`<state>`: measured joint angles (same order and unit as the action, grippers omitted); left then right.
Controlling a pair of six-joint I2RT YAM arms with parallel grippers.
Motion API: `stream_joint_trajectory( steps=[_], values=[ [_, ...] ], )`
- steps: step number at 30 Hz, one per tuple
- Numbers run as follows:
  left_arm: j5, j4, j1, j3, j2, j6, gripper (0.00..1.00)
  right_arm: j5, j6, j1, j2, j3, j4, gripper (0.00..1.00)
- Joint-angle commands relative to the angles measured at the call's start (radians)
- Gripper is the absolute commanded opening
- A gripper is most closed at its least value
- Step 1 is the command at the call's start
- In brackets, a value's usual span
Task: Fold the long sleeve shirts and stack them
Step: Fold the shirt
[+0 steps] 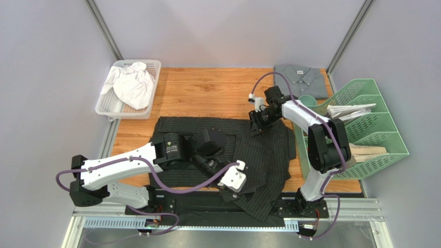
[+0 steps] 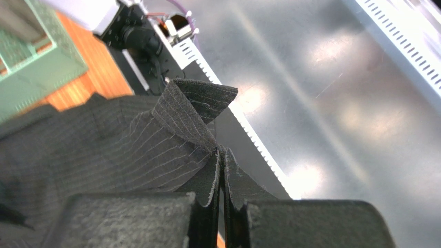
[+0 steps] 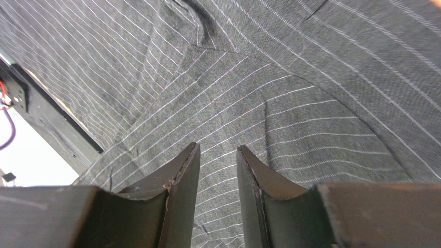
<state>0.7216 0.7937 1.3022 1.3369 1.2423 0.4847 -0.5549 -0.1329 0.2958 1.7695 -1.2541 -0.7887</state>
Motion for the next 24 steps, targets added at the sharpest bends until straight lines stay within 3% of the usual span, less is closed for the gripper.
stream_joint_trajectory(
  steps=[1,7,16,24],
  values=[
    [-0.002,-0.077,-0.122,-0.016,0.019,-0.188,0.0,0.015,-0.053,0.003,0.025,-0.02,-0.047,0.38],
    [-0.043,-0.234,-0.427,-0.14,0.04,-0.331,0.0,0.027,-0.112,-0.049,-0.01,-0.136,-0.155,0.54],
    [-0.065,-0.349,-0.809,-0.318,0.106,-0.318,0.0,0.098,-0.186,-0.069,-0.015,-0.2,-0.242,0.7],
    [-0.086,-0.428,-1.021,-0.449,0.063,-0.219,0.0,0.105,-0.208,-0.069,0.002,-0.18,-0.259,0.68]
  ],
)
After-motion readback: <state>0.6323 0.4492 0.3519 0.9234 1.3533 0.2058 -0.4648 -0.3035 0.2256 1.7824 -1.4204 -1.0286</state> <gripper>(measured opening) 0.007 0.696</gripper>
